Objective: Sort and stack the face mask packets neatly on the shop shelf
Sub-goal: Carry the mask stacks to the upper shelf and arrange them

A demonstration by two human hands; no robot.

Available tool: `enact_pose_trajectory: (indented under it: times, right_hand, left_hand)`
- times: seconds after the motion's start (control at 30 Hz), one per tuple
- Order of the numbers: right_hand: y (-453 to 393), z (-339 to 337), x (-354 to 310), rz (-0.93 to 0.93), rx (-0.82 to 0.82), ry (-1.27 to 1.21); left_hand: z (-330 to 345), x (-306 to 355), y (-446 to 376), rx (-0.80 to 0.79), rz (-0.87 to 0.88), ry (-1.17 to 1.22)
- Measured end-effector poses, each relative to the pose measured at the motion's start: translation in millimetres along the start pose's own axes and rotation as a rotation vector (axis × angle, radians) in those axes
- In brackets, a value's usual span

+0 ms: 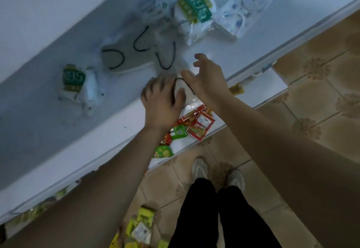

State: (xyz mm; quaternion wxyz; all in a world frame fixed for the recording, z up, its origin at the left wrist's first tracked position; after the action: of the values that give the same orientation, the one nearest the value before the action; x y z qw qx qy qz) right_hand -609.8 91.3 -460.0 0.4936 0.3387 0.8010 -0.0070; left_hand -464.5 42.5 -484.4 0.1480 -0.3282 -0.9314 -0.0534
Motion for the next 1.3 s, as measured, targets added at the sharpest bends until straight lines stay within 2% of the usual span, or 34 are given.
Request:
enact_pose_trajectory:
  times: [0.07,0.1,0.17,0.23,0.27,0.37,0.43,0.53,0.67,0.73,0.8,0.87,0.93,1.0,1.07,1.13,1.17,1.23,1.3]
  right_hand:
    - [-6,9,-6,0.026,0.012,0.086]
    - [-8,13,-7,0.044,0.017,0.128]
    - [-9,18,-4,0.091,0.036,0.169]
    - [-9,21,2,0.120,0.049,0.121]
    - [-10,20,6,0.119,0.058,0.086]
    - [-6,15,13,0.083,0.098,-0.045]
    - [-1,8,16,0.091,0.128,-0.148]
    - [8,2,21,0.164,0.175,-0.327]
    - [25,-4,21,0.212,0.268,-0.480]
    - [33,0,17,0.224,0.277,-0.530]
    - [37,7,10,0.214,0.213,-0.608]
    - [38,19,2,0.210,0.037,-0.762]
    - [35,31,-2,0.199,-0.158,-0.854]
    - [33,33,-4,0.189,-0.218,-0.821]
    - [28,25,3,0.235,-0.109,-0.747]
    - [21,12,17,0.330,0.050,-0.662]
    - [18,8,25,0.376,0.096,-0.641]
    - [15,3,36,0.422,0.129,-0.626]
    - [15,1,43,0.416,0.152,-0.621]
  left_hand:
    - [-12,-5,2,0.040,0.114,0.124]
    - [-23,-14,-4,0.100,0.097,0.173]
    - [-44,-46,-23,0.202,-0.060,0.154]
    - [-57,-78,-49,0.165,-0.212,0.026]
    - [-60,-89,-62,0.111,-0.233,-0.028]
    - [-58,-102,-88,-0.020,-0.155,-0.144]
    - [-59,-97,-91,0.002,-0.060,-0.226]
    - [-76,-82,-83,0.166,0.023,-0.240]
    - [-100,-52,-50,0.397,-0.141,-0.002]
    - [-95,-25,-31,0.419,-0.183,0.083]
    - [-82,6,-16,0.410,-0.104,0.137]
    - [-74,18,-9,0.400,-0.088,0.187]
    - [-67,19,-11,0.328,-0.135,0.259]
    - [-53,26,-15,0.137,-0.103,0.424]
    - [-42,40,-12,-0.116,0.001,0.688]
    - [-42,31,-12,-0.198,0.007,0.805]
    - [-46,15,-17,-0.136,-0.028,0.753]
    - [-57,-29,-39,0.052,-0.083,0.356]
    - [-55,-67,-62,0.062,-0.117,-0.007]
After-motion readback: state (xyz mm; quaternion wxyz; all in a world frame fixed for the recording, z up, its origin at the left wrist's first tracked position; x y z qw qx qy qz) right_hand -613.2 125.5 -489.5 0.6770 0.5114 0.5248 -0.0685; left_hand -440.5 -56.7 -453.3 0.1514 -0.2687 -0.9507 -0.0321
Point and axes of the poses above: each hand's wrist, its own y-axis away from the middle knuckle, its own z-axis out of the palm, x = y × z, the point moved 7 cm from there along -y, towards the middle knuckle, and after that the axes turned 6 degrees about z, right-handed, at the moved point
